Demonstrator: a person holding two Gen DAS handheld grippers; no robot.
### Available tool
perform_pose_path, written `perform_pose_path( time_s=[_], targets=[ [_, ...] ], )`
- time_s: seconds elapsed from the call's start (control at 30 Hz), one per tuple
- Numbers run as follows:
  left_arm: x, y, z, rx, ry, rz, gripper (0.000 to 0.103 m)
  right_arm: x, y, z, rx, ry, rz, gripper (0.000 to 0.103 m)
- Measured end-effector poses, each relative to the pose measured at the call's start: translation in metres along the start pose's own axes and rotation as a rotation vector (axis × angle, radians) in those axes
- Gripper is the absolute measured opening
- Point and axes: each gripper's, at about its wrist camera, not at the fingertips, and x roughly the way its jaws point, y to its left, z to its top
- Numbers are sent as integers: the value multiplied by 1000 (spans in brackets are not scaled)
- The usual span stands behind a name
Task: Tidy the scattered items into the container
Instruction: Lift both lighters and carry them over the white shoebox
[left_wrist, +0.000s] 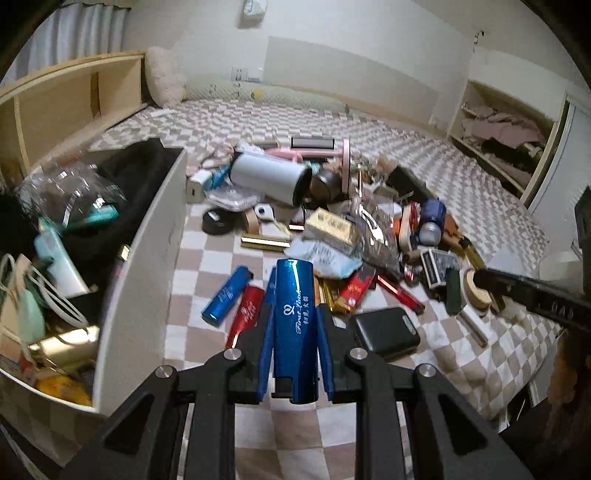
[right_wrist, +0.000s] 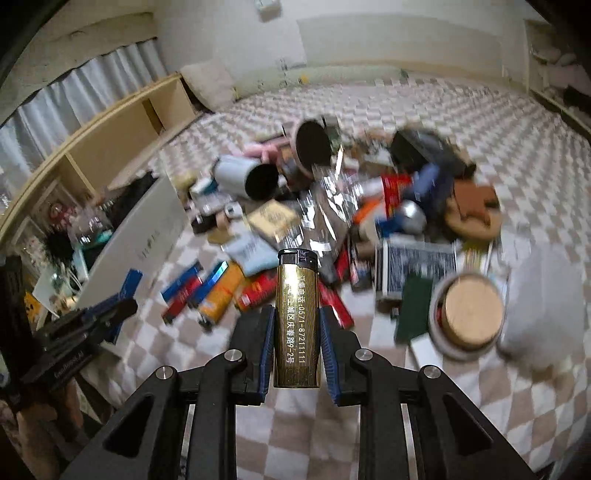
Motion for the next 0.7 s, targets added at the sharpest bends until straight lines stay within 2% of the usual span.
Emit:
perform_pose_path(
  time_s=[0.27, 0.7],
  targets=[
    [-29, 25, 18, -52, -69, 7, 22, -18, 17, 33, -37, -82, 20, 25],
    [-70, 76, 52, -101, -160, 104, 22, -14, 69, 68, -133, -124, 80, 25]
  ],
)
